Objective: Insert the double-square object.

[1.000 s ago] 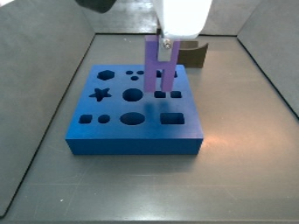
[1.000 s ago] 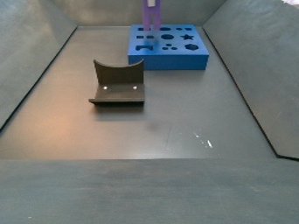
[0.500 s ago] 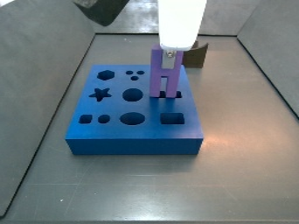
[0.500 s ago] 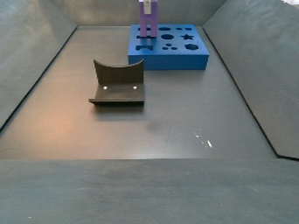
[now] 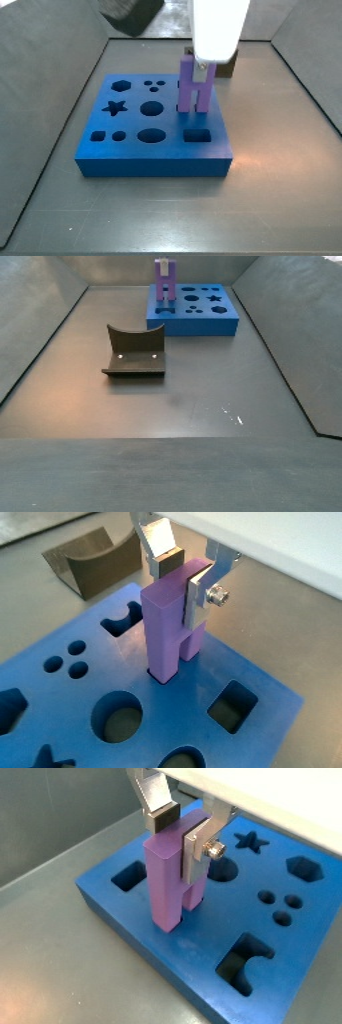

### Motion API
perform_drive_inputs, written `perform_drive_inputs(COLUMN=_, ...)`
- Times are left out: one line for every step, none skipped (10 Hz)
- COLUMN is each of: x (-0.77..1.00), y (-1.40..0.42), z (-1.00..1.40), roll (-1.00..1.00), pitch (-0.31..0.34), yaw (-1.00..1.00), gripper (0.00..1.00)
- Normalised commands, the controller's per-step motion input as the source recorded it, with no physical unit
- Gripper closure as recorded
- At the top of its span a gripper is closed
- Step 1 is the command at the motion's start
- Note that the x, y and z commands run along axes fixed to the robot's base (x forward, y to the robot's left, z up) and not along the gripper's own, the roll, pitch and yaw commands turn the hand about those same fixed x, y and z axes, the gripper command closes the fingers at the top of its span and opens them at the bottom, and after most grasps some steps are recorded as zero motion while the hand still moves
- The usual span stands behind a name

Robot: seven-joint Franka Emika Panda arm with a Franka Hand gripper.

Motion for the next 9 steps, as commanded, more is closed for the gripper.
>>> perform_drive_inputs(x=0.00, y=0.00, z=-0.62, roll=0.08, pitch=-0.150, yaw=0.00, gripper=1.00)
perform_drive_inputs(x=-0.14, y=0.00, z=-0.73, roll=0.12, pitch=-0.243, yaw=0.00, gripper=1.00)
perform_drive_inputs(x=-0.15, y=0.00, z=-0.77, roll=0.10, pitch=-0.236, yaw=0.00, gripper=1.00)
perform_drive_inputs(x=-0.15, y=0.00, z=-0.76, roll=0.05, pitch=-0.246, yaw=0.00, gripper=1.00)
perform_drive_inputs(x=-0.02, y=0.01, z=-0.72, roll=0.06, pitch=-0.211, yaw=0.00, gripper=1.00)
perform_drive_inputs(x=-0.19, y=0.05, z=-0.73, roll=0.08, pitch=-0.256, yaw=0.00, gripper=1.00)
perform_drive_inputs(x=-0.15, y=0.01, z=-0.71, roll=0.10, pitch=-0.249, yaw=0.00, gripper=1.00)
perform_drive_inputs(x=0.00, y=0.04, z=-0.29, roll=-0.16, pitch=-0.266, yaw=0.00, gripper=1.00)
perform_drive_inputs(x=0.00, y=0.00, z=-0.11, roll=-0.03, pitch=-0.113, yaw=0.00, gripper=1.00)
